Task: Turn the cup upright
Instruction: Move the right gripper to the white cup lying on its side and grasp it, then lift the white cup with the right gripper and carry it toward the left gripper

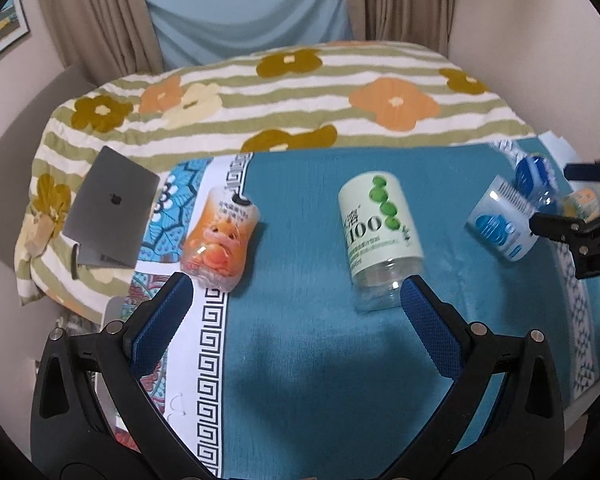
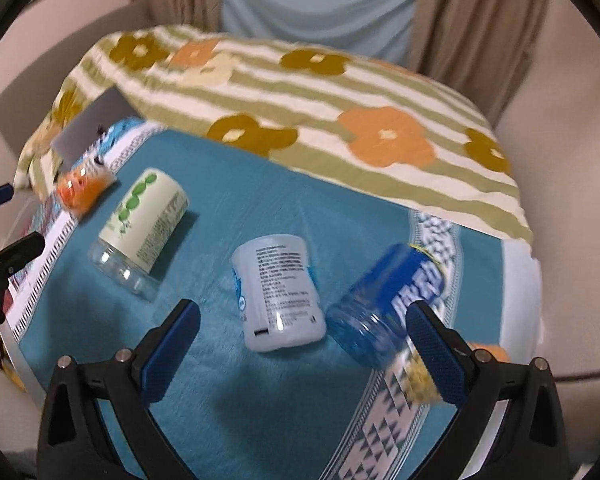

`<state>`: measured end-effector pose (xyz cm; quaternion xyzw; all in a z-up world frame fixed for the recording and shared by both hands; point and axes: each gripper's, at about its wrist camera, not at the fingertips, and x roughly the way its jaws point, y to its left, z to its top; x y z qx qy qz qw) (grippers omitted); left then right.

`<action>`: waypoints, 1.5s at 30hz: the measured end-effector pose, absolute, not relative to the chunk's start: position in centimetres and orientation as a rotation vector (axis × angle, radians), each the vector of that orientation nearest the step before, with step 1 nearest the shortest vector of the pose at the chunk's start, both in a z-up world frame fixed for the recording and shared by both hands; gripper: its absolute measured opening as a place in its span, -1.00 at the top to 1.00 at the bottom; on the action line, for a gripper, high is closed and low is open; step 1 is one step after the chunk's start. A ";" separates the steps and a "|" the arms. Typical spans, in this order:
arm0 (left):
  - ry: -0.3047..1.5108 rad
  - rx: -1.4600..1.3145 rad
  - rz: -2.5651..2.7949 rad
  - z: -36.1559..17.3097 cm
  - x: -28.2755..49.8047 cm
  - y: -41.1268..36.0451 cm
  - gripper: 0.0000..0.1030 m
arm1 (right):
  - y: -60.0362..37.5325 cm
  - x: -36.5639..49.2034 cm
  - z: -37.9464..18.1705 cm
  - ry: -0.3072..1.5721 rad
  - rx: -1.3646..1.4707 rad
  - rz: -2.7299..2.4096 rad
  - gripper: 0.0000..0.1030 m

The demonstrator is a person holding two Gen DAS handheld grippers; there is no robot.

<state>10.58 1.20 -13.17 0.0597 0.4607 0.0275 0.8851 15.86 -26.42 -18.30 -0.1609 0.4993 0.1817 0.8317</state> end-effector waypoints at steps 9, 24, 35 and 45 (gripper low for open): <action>0.998 0.124 0.055 -15.2 11.2 1.3 -1.00 | -24.0 18.0 -22.1 1.168 -0.433 0.467 -0.78; 1.014 0.121 0.055 -16.2 11.3 2.3 -1.00 | -22.9 19.4 -25.1 1.249 -0.530 0.468 -0.14; 1.009 0.107 0.059 -15.9 10.1 3.1 -1.00 | -22.0 18.4 -23.8 1.242 -0.504 0.468 -0.09; 0.995 0.101 0.043 -14.9 8.4 3.9 -1.00 | -21.3 14.6 -21.9 1.320 -0.378 0.462 -0.08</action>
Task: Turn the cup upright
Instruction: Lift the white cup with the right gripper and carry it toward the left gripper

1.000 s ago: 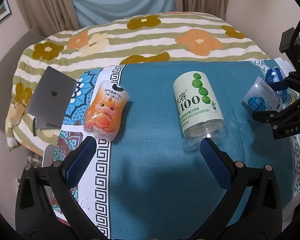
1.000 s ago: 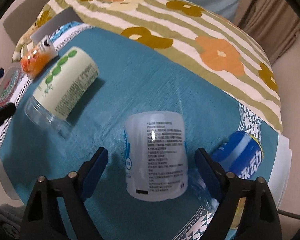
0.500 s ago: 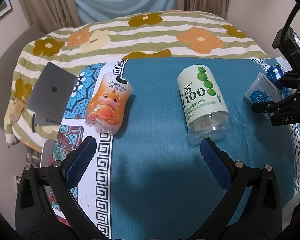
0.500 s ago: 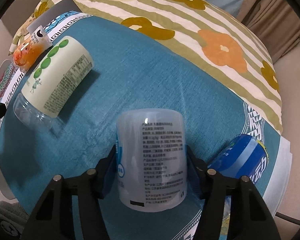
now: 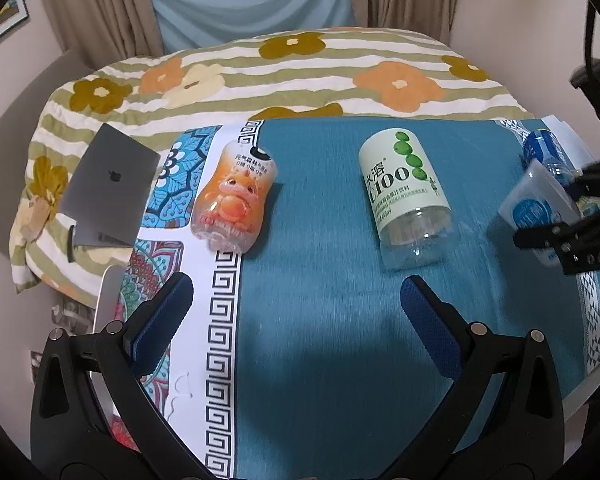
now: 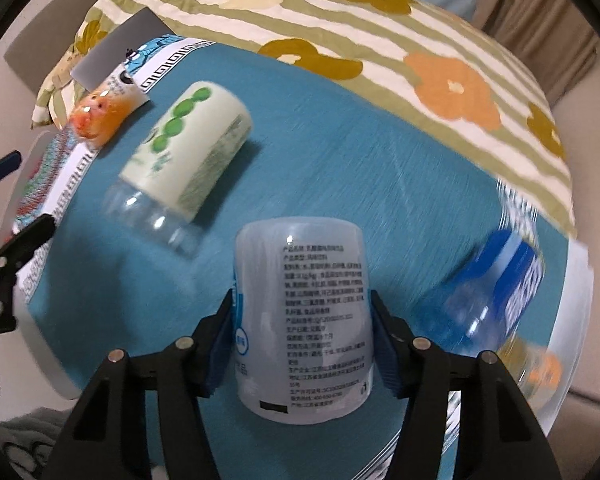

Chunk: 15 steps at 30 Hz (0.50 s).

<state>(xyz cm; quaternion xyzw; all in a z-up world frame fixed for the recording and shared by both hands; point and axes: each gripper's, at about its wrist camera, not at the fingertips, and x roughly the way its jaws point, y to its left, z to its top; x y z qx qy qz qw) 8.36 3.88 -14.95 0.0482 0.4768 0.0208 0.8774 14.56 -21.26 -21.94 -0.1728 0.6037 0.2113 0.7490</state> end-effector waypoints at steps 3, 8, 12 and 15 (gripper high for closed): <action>0.998 0.095 0.038 -14.9 7.8 4.1 -1.00 | -21.7 13.0 -21.9 1.368 -0.308 0.429 -0.08; 1.010 0.100 0.017 -15.1 6.9 4.5 -1.00 | -22.7 10.2 -22.6 1.427 -0.213 0.360 -0.09; 1.024 0.106 -0.008 -15.6 6.3 4.4 -1.00 | -23.3 8.5 -23.0 1.436 -0.157 0.290 -0.09; 1.032 0.106 -0.026 -16.0 6.2 4.3 -1.00 | -23.6 7.8 -23.3 1.431 -0.094 0.232 -0.09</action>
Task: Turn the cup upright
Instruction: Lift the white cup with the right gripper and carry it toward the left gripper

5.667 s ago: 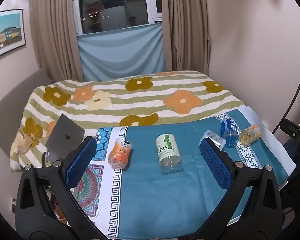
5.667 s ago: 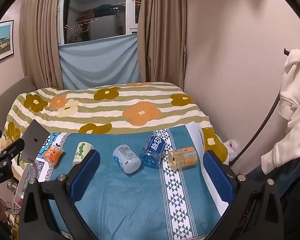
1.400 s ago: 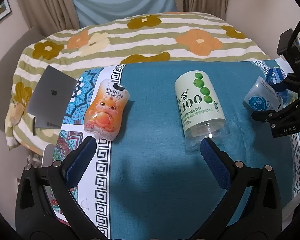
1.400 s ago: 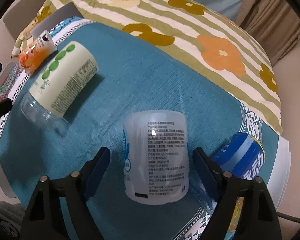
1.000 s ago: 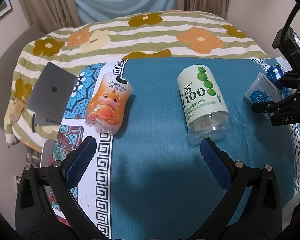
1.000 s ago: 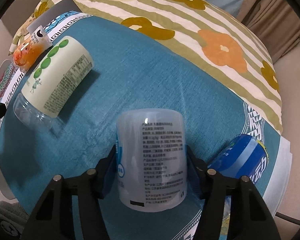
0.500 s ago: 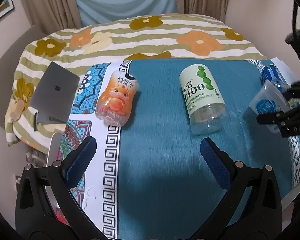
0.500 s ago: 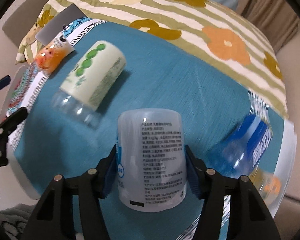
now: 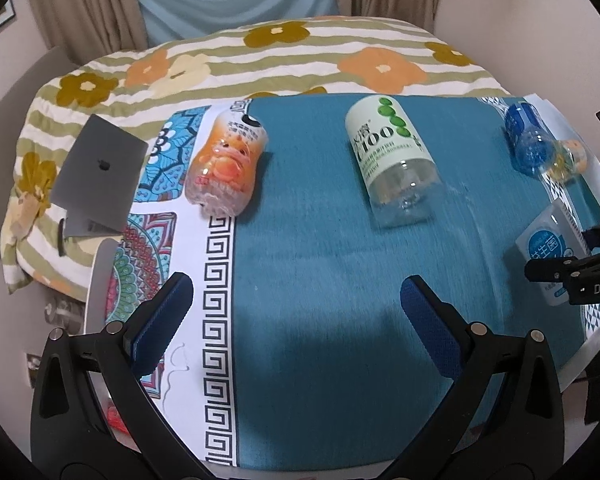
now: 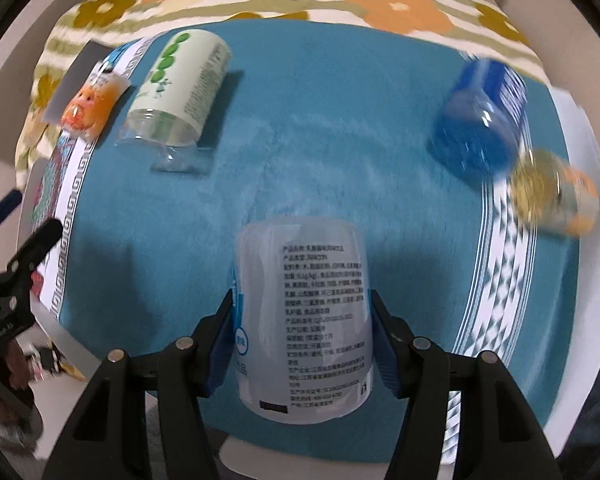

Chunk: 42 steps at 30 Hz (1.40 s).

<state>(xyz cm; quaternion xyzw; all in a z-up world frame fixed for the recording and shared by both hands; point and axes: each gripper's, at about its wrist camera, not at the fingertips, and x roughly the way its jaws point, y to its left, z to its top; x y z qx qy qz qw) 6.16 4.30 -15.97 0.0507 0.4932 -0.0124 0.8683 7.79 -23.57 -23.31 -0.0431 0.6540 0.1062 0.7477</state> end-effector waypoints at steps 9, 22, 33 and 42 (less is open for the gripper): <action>1.040 0.128 -0.066 -16.8 6.3 4.1 -1.00 | -23.4 6.0 -24.5 1.381 -0.021 0.115 -0.09; 1.054 0.114 -0.065 -17.1 6.4 4.5 -1.00 | -23.6 6.0 -25.2 1.374 0.049 0.091 -0.24; 1.050 0.111 -0.064 -16.2 5.9 4.1 -1.00 | -24.4 4.5 -23.3 1.308 0.088 0.147 -0.97; 1.080 0.072 -0.092 -12.7 6.5 1.1 -1.00 | -26.8 2.6 -18.0 1.200 -0.032 0.164 -0.99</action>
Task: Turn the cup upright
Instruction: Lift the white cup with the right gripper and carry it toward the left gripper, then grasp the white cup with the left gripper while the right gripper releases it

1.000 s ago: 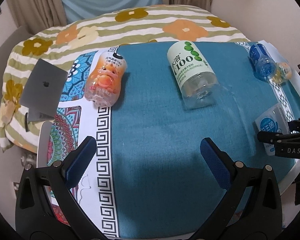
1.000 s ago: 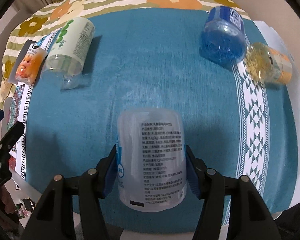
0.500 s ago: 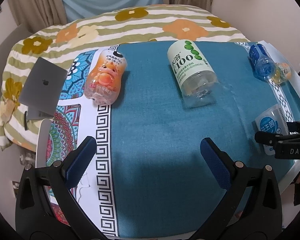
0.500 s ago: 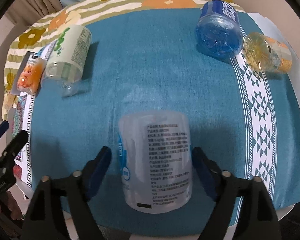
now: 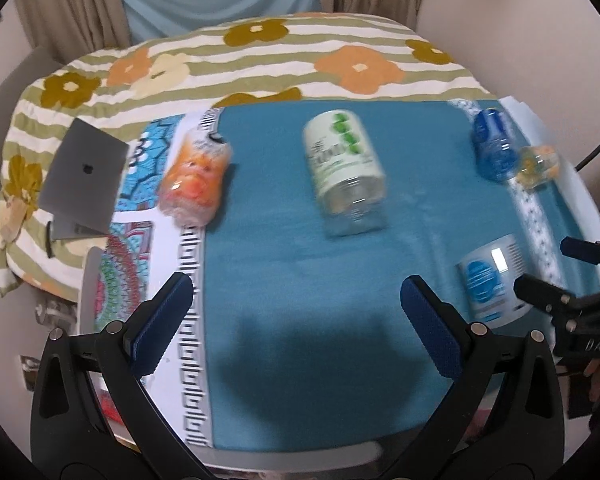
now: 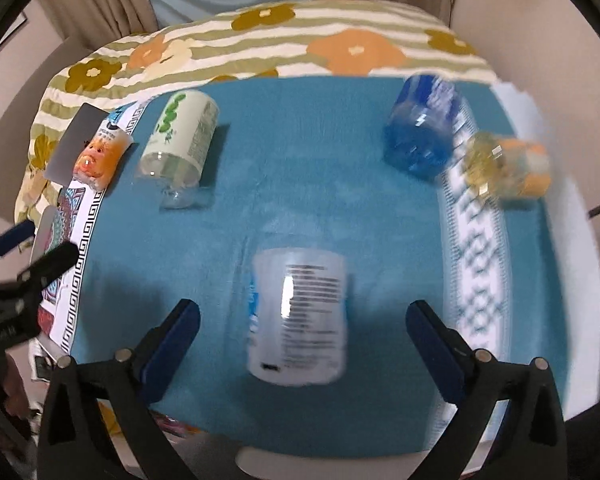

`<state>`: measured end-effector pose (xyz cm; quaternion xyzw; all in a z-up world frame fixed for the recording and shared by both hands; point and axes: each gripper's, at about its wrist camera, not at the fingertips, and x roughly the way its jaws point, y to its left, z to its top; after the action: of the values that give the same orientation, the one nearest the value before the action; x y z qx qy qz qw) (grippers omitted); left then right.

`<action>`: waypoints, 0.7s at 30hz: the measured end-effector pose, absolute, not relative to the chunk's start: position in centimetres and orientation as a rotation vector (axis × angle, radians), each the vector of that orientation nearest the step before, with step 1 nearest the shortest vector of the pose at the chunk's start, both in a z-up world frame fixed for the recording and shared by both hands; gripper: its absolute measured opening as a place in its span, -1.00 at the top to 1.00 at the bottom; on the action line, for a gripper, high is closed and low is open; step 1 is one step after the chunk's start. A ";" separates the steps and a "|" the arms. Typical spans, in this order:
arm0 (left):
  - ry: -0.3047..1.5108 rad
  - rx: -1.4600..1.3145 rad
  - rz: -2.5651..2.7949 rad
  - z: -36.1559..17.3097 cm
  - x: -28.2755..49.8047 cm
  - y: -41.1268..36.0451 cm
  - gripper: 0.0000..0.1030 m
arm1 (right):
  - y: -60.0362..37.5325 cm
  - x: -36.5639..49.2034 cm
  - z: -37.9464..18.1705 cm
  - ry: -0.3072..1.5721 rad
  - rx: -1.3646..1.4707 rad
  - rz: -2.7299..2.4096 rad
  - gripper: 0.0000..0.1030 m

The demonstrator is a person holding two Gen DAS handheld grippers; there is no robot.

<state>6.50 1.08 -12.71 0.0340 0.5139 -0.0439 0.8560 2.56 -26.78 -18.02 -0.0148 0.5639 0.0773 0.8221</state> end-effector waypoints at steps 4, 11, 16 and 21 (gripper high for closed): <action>1.135 0.062 -0.125 -11.5 7.5 -2.4 -1.00 | -29.8 1.6 -15.9 1.154 -0.050 0.132 -0.99; 1.285 -0.022 -0.164 -11.3 8.9 -8.4 -1.00 | -34.2 1.1 -13.2 1.069 -0.118 0.066 -0.99; 1.438 -0.086 -0.148 -13.6 10.0 -11.3 -1.00 | -36.4 0.5 -12.6 0.999 -0.145 0.071 -0.99; 1.539 -0.099 -0.102 -15.6 10.7 -13.6 -1.00 | -38.2 -0.3 -13.1 0.950 -0.147 0.106 -0.99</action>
<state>10.70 -13.59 -15.63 -0.0447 0.6950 -0.0463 0.7161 -0.32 -38.24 -13.14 -0.0706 0.4566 0.0510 0.8854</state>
